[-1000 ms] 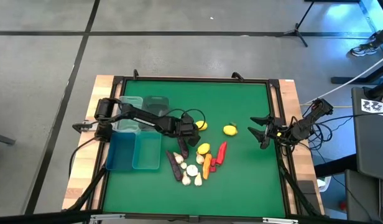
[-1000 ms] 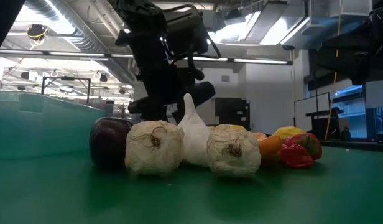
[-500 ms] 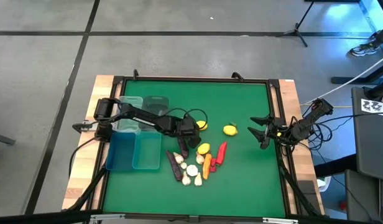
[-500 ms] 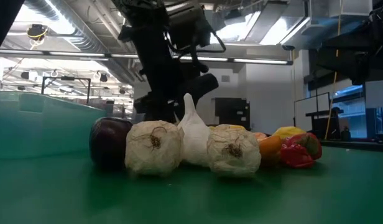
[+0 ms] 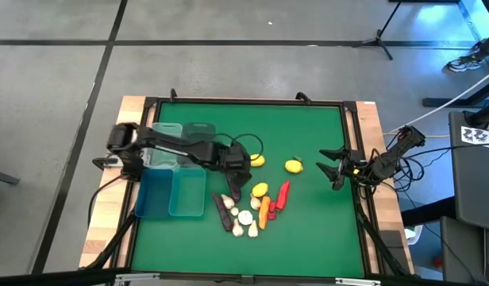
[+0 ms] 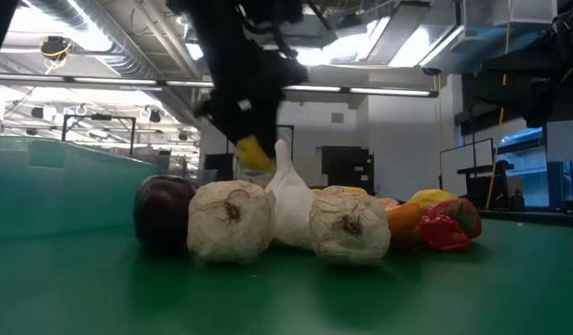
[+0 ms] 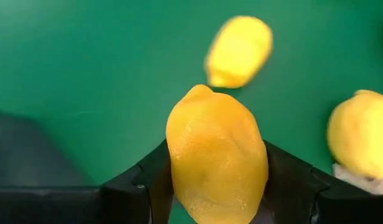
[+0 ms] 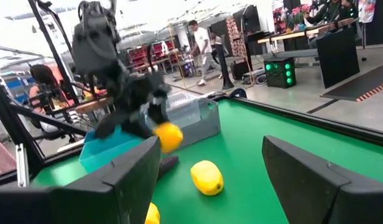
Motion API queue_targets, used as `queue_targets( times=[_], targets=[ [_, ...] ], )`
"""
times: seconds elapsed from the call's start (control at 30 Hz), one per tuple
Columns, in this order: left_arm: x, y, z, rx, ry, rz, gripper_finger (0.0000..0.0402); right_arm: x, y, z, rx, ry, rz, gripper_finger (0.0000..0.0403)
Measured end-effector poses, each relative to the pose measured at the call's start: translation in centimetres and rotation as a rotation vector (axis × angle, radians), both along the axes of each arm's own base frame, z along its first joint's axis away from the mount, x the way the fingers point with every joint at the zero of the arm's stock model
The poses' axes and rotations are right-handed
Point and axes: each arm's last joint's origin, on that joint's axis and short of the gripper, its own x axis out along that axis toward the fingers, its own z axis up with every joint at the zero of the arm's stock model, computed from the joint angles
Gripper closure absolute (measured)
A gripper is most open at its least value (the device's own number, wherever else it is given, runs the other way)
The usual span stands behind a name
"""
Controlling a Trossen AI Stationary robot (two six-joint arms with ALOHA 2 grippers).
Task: Sort produce into baskets
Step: Put the yellow lemon into the blue bin
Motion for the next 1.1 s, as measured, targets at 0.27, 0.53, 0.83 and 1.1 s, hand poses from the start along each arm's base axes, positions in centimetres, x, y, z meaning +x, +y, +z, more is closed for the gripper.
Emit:
queue_targets(
  times=[0.27, 0.53, 0.83, 1.1],
  targets=[
    [-6.9, 1.3, 6.2, 0.173, 0.112, 0.139, 0.0210, 0.0, 0.0, 0.0, 0.004, 0.001, 0.000, 0.0123],
    [-12.2, 0.2, 9.6, 0.003, 0.151, 0.145, 0.0210, 0.0, 0.0, 0.0, 0.005, 0.001, 0.006, 0.0123],
    [-15.7, -5.4, 10.2, -0.176, 0.239, 0.164, 0.0210, 0.0, 0.0, 0.0, 0.005, 0.000, 0.008, 0.0123],
    [-17.8, -9.6, 9.9, -0.236, 0.191, 0.279, 0.0210, 0.0, 0.0, 0.0, 0.005, 0.000, 0.008, 0.0123]
  ],
)
